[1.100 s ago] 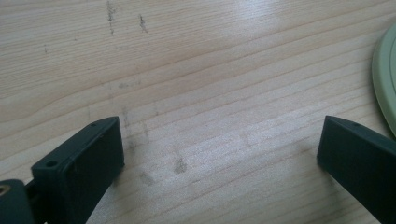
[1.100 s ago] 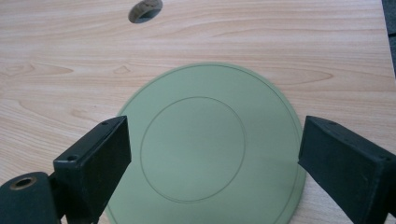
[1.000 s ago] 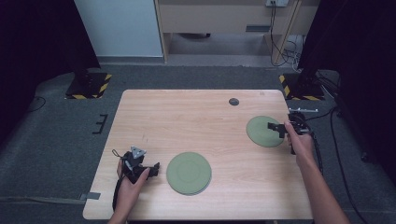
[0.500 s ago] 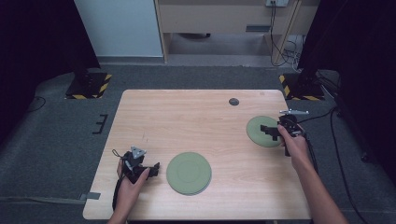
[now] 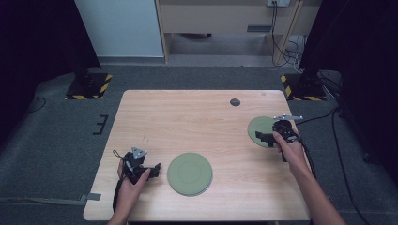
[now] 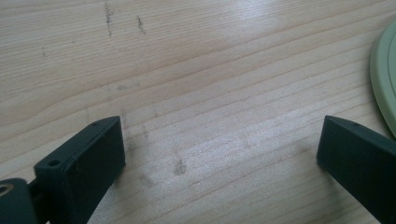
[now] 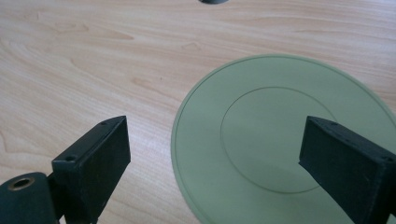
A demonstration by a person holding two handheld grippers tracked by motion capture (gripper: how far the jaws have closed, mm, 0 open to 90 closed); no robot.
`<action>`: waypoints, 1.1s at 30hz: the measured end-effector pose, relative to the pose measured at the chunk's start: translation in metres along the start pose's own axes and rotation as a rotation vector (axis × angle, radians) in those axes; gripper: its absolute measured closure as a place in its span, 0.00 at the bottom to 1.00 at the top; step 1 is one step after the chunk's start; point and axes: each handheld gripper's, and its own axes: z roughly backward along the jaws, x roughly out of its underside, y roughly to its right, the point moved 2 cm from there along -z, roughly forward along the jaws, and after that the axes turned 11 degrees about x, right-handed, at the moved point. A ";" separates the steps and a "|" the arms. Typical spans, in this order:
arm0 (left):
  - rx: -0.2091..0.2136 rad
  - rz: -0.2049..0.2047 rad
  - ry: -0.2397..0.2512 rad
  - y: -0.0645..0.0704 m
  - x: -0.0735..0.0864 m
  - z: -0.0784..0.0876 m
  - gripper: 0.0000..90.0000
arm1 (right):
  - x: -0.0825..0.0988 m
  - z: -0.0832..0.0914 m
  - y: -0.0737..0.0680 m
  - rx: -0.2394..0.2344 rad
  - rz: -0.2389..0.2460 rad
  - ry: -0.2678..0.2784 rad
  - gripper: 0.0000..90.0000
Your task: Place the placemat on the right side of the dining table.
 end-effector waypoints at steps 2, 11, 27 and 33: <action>0.000 -0.001 0.000 0.000 0.000 0.000 0.01 | 0.003 0.001 -0.002 0.002 0.014 -0.002 0.10; 0.001 -0.002 0.000 0.000 0.000 0.000 0.01 | 0.011 0.008 -0.012 -0.019 0.019 0.006 0.10; 0.002 -0.003 0.000 0.000 0.000 0.000 0.01 | 0.016 0.011 -0.041 -0.055 0.062 0.016 0.10; 0.003 -0.004 0.000 0.000 0.000 0.000 0.01 | 0.016 0.010 -0.048 -0.059 0.082 0.012 0.10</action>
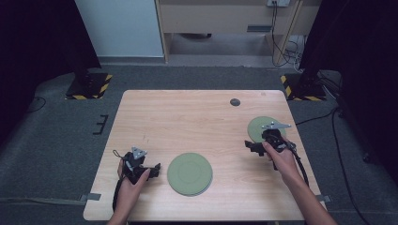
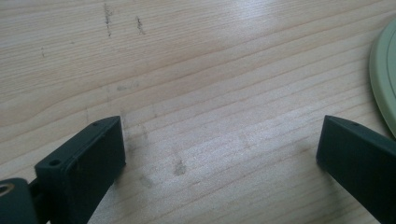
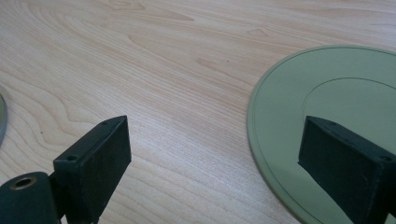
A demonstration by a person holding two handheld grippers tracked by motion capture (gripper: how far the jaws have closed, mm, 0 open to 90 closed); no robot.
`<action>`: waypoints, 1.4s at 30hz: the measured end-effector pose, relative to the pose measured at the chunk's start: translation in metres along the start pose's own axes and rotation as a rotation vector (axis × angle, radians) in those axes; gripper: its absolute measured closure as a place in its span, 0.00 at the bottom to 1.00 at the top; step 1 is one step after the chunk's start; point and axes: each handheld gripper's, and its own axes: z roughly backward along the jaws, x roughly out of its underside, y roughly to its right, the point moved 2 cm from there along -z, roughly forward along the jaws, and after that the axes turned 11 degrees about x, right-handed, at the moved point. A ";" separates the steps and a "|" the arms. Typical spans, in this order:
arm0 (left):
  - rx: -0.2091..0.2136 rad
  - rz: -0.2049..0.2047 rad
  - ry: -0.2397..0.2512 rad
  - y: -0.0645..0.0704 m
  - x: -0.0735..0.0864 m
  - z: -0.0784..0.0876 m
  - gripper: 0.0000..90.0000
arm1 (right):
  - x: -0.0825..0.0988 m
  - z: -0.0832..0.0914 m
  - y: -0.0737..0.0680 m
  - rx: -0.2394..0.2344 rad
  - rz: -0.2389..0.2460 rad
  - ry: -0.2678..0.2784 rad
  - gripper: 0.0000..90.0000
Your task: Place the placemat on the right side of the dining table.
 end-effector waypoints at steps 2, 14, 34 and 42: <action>0.000 0.000 0.000 0.000 0.000 0.000 0.01 | 0.000 -0.001 -0.003 -0.003 0.006 -0.001 0.10; 0.001 -0.001 0.000 0.000 0.000 0.000 0.01 | 0.008 -0.003 -0.019 -0.018 0.032 -0.007 0.10; 0.002 -0.002 0.000 0.000 0.000 0.000 0.01 | 0.019 -0.006 -0.046 -0.054 0.061 -0.037 0.10; 0.003 -0.003 0.000 0.000 0.000 0.000 0.01 | 0.018 -0.013 -0.058 -0.068 0.056 -0.056 0.10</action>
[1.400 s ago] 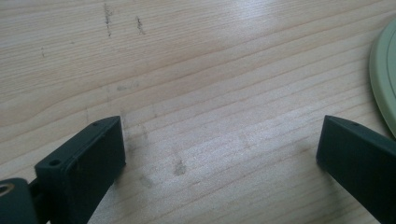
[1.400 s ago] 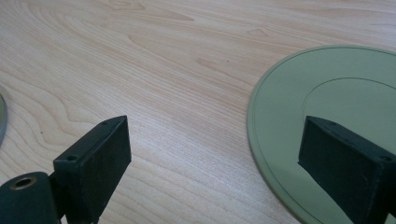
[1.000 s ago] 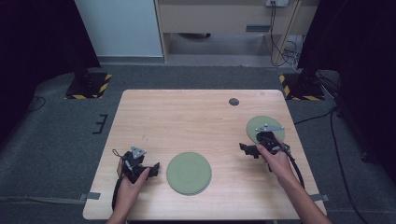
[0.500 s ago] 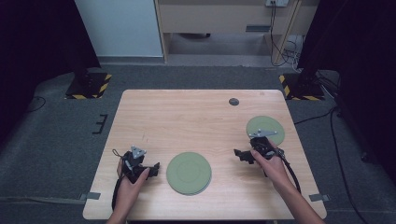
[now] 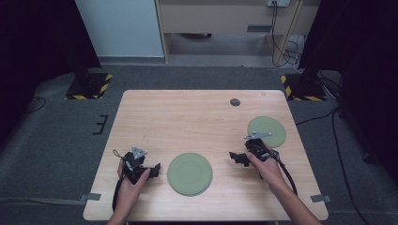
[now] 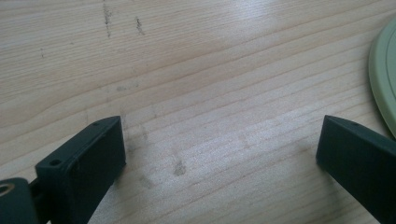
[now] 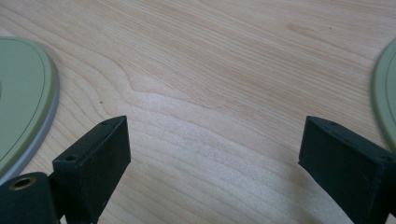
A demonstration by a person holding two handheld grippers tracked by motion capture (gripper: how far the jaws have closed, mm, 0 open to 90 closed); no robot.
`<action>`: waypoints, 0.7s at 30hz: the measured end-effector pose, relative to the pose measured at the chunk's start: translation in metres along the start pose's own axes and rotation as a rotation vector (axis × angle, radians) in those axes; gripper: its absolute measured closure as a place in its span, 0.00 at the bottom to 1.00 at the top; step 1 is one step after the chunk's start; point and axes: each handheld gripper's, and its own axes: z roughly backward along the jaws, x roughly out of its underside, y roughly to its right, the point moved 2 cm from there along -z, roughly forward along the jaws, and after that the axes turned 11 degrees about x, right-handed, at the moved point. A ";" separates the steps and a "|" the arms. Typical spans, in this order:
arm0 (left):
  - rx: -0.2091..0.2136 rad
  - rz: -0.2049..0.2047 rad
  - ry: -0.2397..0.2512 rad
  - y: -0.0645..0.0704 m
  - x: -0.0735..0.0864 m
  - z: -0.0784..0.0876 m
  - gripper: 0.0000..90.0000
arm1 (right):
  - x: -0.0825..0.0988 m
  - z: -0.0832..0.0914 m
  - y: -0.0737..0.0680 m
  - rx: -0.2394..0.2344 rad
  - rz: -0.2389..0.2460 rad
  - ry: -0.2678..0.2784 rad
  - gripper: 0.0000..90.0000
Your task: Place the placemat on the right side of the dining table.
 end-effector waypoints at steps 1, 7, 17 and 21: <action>0.000 0.000 0.000 0.000 0.000 0.000 0.01 | -0.001 -0.001 -0.001 0.004 -0.001 -0.003 0.10; 0.004 -0.003 0.000 0.000 0.000 0.000 0.01 | -0.005 -0.011 -0.009 0.015 -0.025 -0.004 0.10; 0.011 -0.008 -0.001 0.001 0.000 0.000 0.01 | -0.010 -0.032 -0.029 0.097 -0.015 0.014 0.09; 0.010 -0.009 -0.002 0.001 0.000 0.000 0.01 | -0.010 -0.035 -0.034 0.117 0.009 0.028 0.08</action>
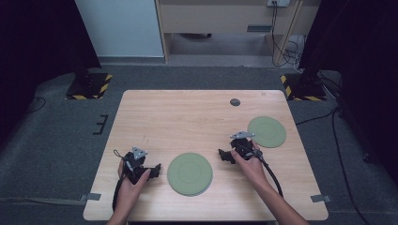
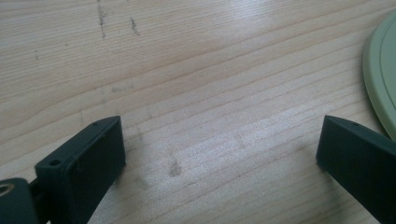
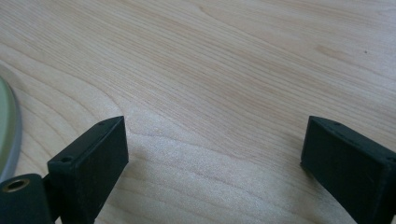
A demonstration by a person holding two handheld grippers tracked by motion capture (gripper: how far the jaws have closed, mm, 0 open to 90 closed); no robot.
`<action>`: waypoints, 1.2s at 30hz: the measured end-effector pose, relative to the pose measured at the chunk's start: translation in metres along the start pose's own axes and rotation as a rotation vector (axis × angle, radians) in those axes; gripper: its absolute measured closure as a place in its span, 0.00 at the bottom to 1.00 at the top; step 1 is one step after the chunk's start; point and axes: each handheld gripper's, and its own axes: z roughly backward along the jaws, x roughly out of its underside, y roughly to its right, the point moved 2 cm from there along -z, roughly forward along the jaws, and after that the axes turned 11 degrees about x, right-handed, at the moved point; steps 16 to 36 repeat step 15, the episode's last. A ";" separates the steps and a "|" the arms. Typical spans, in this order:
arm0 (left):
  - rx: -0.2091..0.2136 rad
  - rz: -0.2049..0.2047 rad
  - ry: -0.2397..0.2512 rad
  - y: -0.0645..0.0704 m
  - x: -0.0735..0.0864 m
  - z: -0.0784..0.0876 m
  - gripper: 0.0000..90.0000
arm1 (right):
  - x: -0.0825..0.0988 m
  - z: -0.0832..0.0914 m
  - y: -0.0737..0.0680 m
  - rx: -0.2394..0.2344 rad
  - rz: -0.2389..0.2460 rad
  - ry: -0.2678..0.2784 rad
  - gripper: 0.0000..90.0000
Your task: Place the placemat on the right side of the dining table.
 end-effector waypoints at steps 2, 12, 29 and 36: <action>0.001 0.000 0.000 0.000 0.000 0.000 0.01 | 0.000 0.000 -0.002 0.008 0.020 -0.003 0.08; 0.003 -0.002 -0.001 0.000 0.000 0.000 0.01 | 0.005 0.004 -0.005 -0.009 0.070 -0.014 0.02; 0.003 -0.003 -0.001 0.001 0.000 0.000 0.01 | 0.005 0.004 -0.005 0.006 0.052 -0.026 0.00; 0.003 -0.003 -0.001 0.001 0.000 0.000 0.01 | 0.005 0.004 -0.005 0.006 0.052 -0.026 0.00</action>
